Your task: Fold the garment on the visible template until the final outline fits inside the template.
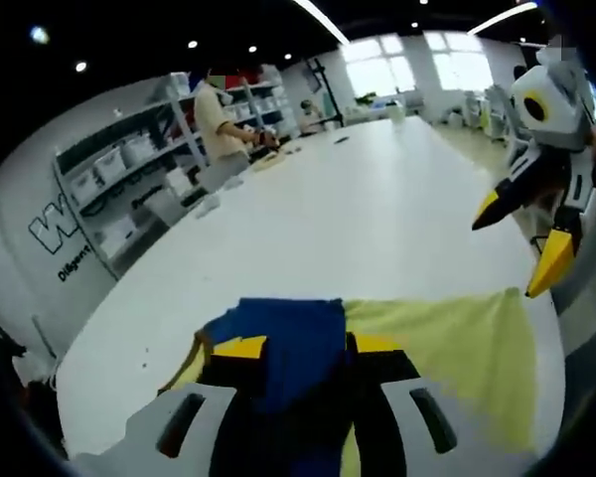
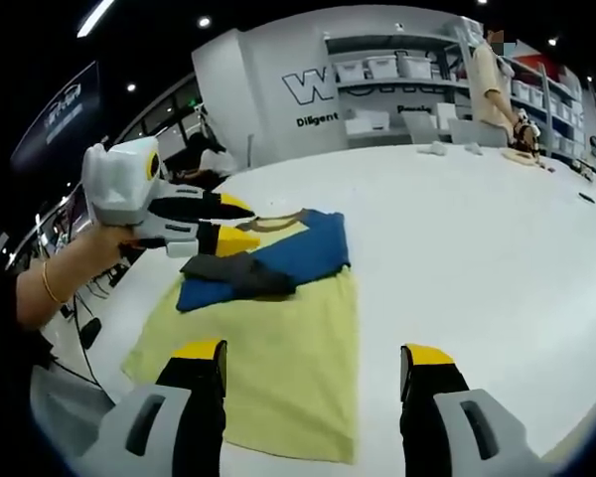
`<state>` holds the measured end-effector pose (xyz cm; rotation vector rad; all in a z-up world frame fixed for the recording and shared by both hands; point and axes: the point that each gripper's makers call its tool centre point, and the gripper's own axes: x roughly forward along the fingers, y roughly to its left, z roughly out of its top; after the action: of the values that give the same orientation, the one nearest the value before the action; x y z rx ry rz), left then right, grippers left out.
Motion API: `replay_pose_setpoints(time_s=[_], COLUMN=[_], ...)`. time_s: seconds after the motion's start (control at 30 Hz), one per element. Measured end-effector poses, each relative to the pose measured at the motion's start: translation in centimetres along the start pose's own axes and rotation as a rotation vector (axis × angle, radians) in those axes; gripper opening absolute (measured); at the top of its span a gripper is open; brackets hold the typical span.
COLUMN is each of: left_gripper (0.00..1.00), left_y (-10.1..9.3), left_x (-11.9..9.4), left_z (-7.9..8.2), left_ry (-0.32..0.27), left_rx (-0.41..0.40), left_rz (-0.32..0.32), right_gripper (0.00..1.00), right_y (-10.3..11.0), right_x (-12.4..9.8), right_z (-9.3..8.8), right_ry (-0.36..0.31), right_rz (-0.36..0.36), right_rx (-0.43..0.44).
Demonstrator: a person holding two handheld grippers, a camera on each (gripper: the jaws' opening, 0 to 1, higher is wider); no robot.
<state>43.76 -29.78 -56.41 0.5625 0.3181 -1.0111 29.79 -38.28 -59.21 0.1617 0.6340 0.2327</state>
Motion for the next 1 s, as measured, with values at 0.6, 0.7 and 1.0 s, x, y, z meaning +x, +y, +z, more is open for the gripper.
replay_pose_setpoints(time_s=[0.6,0.7,1.0], left_gripper=[0.99,0.99,0.99], left_y=[1.7,1.8,1.9], left_x=[-5.0,-5.8,-8.1], left_z=[-1.2,-1.8,-3.6], left_ry=[-0.035,-0.027,-0.008], left_rx=[-0.151,-0.177,-0.209], left_rz=[0.061,0.065,0.089], right_gripper=[0.69,0.69,0.68], right_y=[2.7,3.4,4.9], right_x=[1.8,2.2,3.6], right_z=[2.4,2.5,3.3], right_ry=[-0.002,0.016,0.042], right_rz=[0.105,0.130,0.195], right_rx=[-0.172,-0.217,-0.316])
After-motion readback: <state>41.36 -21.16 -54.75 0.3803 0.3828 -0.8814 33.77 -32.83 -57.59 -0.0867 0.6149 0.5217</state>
